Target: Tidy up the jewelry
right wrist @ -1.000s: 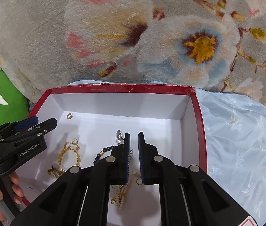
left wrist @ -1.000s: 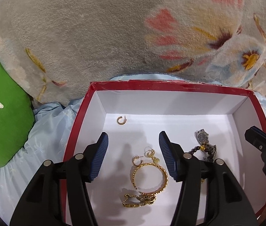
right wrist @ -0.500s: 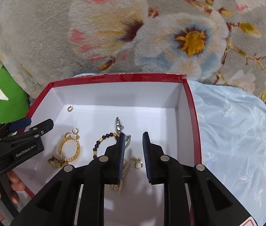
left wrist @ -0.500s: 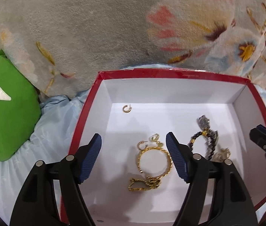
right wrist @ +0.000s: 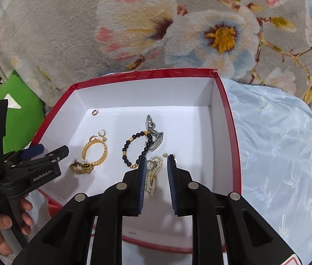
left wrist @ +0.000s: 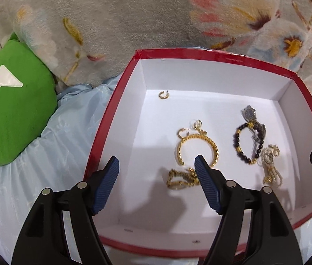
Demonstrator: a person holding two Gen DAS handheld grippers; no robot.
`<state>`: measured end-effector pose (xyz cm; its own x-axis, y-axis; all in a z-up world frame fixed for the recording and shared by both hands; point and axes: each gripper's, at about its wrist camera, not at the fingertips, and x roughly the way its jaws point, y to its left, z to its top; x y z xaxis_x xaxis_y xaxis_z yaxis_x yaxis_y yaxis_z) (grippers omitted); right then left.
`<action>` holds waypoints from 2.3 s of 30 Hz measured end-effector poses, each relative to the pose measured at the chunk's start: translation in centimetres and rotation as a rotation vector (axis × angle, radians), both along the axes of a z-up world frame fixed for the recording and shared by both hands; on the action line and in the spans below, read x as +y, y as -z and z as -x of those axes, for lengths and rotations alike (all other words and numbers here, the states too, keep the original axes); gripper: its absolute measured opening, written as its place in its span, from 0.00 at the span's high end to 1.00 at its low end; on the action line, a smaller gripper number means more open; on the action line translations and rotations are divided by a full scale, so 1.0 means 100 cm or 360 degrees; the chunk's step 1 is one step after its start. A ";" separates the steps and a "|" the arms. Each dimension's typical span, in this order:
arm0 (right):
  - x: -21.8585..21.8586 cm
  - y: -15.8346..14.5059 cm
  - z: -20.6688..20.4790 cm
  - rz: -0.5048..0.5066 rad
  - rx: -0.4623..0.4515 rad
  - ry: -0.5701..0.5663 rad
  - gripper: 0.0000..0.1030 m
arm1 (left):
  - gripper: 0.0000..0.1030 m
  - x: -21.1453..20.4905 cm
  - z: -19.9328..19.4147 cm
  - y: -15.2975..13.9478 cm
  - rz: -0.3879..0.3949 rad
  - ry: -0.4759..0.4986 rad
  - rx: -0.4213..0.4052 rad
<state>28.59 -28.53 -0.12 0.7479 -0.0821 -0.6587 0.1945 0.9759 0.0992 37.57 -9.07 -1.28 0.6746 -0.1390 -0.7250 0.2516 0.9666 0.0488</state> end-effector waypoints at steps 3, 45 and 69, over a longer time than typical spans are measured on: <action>0.005 -0.002 0.013 0.0000 -0.0018 0.0001 0.72 | 0.34 0.002 0.017 -0.002 0.0024 0.0019 -0.0012; 0.046 0.010 0.057 0.0076 -0.0054 0.0123 0.18 | 0.14 0.011 0.092 -0.024 0.0005 -0.0094 -0.0125; 0.050 0.006 0.057 0.0086 -0.0045 0.0137 0.18 | 0.14 0.015 0.093 -0.026 -0.0024 -0.0123 -0.0117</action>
<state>22.85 -23.52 -0.76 0.7549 -0.1815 -0.6302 0.2756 0.9598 0.0536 28.23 -7.60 1.31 0.7344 -0.0736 -0.6747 0.1713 0.9820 0.0792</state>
